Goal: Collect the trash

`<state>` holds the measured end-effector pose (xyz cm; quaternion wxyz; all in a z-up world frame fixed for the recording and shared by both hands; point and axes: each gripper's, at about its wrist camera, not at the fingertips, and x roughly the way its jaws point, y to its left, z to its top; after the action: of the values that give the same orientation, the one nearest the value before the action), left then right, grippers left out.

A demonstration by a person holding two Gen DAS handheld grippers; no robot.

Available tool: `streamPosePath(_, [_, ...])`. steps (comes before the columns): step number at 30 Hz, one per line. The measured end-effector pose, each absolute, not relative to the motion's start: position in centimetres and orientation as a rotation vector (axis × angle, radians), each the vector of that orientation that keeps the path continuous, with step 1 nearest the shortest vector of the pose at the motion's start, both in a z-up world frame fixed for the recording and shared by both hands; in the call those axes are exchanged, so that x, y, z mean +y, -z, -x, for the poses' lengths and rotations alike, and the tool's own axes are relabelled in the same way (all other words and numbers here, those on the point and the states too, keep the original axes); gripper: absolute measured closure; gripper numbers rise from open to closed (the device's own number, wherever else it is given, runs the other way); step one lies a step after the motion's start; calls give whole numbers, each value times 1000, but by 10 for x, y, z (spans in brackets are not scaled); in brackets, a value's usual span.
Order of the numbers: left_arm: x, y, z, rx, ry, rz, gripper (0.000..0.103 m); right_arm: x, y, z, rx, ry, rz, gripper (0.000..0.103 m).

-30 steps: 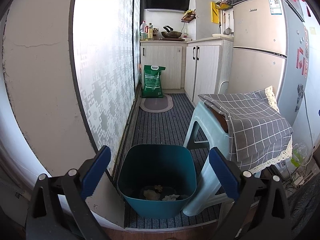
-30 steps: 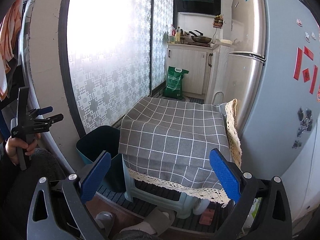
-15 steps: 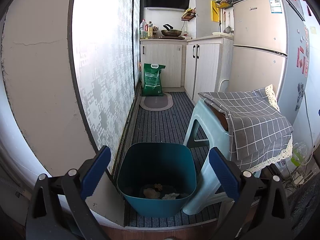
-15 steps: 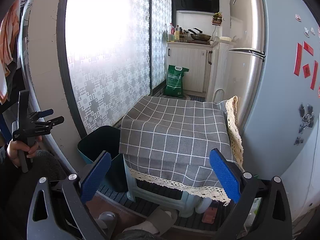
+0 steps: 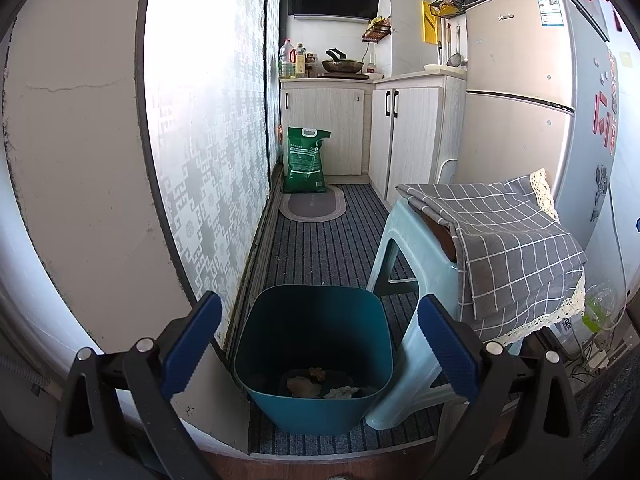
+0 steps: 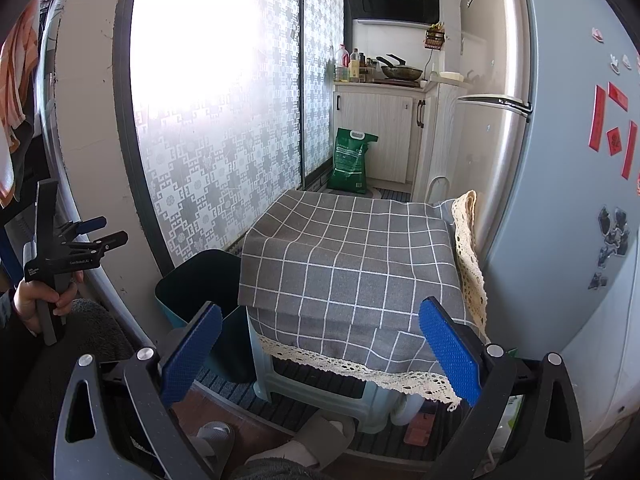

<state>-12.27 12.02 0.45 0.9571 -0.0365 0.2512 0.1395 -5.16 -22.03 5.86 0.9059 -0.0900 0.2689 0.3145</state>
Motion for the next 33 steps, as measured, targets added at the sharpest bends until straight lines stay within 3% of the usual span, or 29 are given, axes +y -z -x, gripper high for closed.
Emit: streamPosePath(33, [121,-4,122,515,-276,76,3,-220,-56,55,560,-650,187,3])
